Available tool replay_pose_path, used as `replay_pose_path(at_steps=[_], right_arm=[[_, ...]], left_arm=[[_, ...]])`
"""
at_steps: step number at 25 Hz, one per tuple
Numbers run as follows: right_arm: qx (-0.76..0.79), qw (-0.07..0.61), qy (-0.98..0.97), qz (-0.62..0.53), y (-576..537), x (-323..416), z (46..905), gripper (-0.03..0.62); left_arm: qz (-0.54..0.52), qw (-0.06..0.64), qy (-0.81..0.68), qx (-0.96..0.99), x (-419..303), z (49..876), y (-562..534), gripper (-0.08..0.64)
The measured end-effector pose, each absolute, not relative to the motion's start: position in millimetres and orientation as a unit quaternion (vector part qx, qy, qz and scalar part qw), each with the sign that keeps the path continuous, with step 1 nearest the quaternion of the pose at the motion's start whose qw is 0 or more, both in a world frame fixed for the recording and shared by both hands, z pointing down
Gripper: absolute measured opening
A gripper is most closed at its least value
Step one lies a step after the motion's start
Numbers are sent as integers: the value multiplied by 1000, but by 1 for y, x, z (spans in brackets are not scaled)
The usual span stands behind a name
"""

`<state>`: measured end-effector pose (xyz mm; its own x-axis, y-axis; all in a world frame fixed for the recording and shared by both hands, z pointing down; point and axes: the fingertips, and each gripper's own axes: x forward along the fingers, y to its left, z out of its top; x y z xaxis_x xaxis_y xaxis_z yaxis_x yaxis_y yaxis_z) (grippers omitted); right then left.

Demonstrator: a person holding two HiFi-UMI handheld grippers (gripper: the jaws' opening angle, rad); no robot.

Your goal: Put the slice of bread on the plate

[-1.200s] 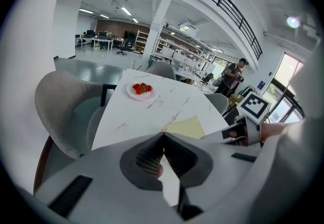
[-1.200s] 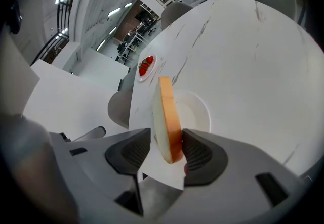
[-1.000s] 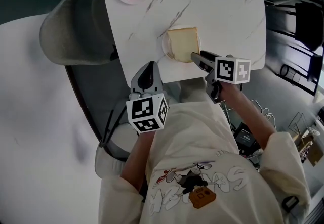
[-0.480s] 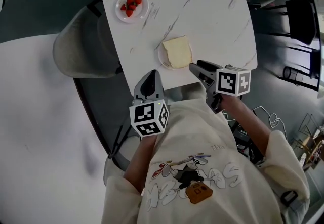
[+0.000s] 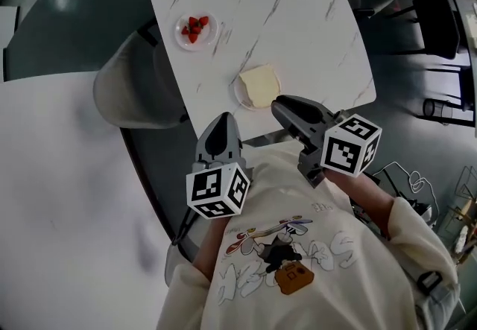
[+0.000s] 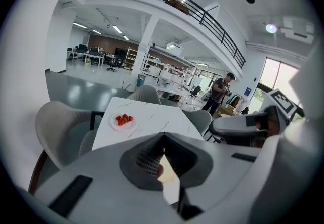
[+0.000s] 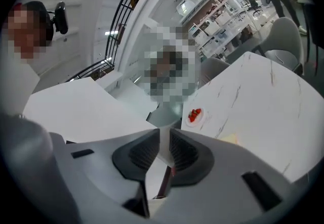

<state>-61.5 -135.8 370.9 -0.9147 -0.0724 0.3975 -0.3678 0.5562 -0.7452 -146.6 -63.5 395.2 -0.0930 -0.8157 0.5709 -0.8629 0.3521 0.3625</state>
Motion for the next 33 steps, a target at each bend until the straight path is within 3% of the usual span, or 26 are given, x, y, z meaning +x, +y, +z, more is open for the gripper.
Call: replay_pose_path(at_steps=[6,12,33], right_arm=[[156,130,-893,401,-136,-58,344,6],[170,120,-924,321,-138,-58,327,6],[155,121,-922,334,-130,-58,333,6]], left_arm=[[37,333,-754,565,-152,371,-59,9],[50,321,-755,570,-150,366,-57,9],[49,335,-757,559,-145,375,-51,9]])
